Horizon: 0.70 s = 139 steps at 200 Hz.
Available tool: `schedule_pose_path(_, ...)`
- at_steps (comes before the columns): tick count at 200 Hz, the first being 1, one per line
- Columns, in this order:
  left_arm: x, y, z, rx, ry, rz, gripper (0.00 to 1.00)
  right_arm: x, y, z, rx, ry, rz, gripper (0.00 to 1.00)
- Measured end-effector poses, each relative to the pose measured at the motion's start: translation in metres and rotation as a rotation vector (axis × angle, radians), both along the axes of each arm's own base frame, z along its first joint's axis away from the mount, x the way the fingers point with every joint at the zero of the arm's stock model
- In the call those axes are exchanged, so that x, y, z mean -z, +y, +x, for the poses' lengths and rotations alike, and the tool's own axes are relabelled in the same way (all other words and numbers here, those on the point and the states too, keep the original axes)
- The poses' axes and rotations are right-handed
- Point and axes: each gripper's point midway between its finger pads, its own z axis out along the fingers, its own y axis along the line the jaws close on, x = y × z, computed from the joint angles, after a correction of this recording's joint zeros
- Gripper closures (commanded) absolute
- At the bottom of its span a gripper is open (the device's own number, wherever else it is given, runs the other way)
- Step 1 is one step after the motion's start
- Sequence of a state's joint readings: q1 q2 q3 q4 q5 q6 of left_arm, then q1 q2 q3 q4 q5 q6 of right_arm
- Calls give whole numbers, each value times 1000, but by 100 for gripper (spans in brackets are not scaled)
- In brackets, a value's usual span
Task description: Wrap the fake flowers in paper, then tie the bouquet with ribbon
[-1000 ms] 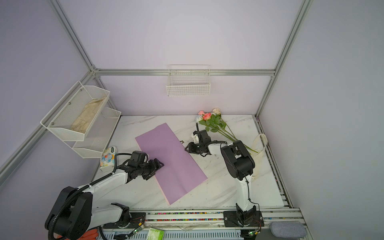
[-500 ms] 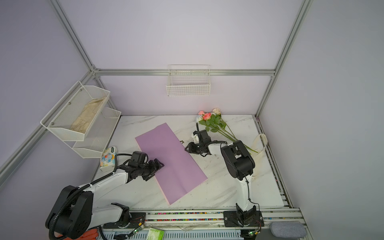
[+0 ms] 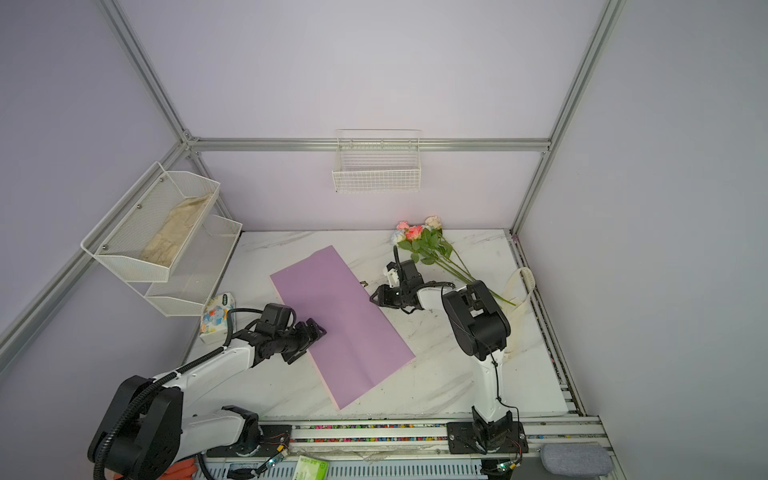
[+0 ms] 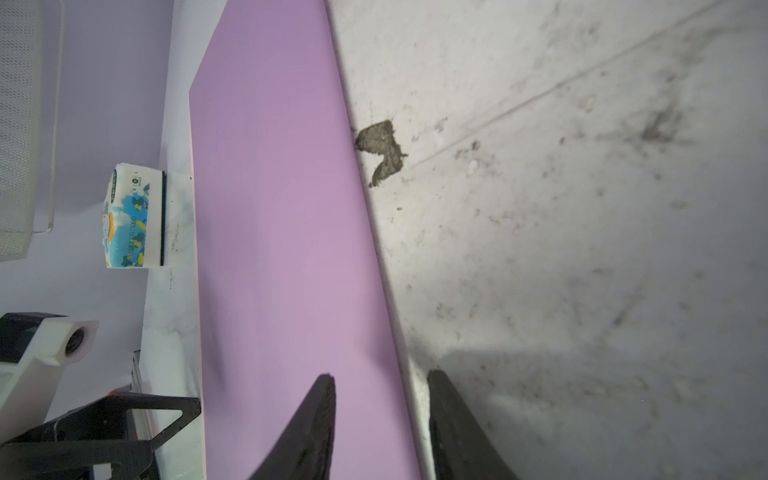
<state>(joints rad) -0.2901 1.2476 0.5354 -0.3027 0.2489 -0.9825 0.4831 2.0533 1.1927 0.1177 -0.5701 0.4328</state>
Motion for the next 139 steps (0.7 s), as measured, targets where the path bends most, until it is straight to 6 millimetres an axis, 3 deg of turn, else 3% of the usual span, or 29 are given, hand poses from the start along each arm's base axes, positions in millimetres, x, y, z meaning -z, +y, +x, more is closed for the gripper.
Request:
schedule_pose_path(84, 1, -6, 6, 17, -14, -19, 20, 1, -1, -3, -4, 0, 6, 61)
schedule_pose_path(139, -3, 2, -1, 1, -9, 13, 14, 1, -2, -6, -7, 3, 9, 63)
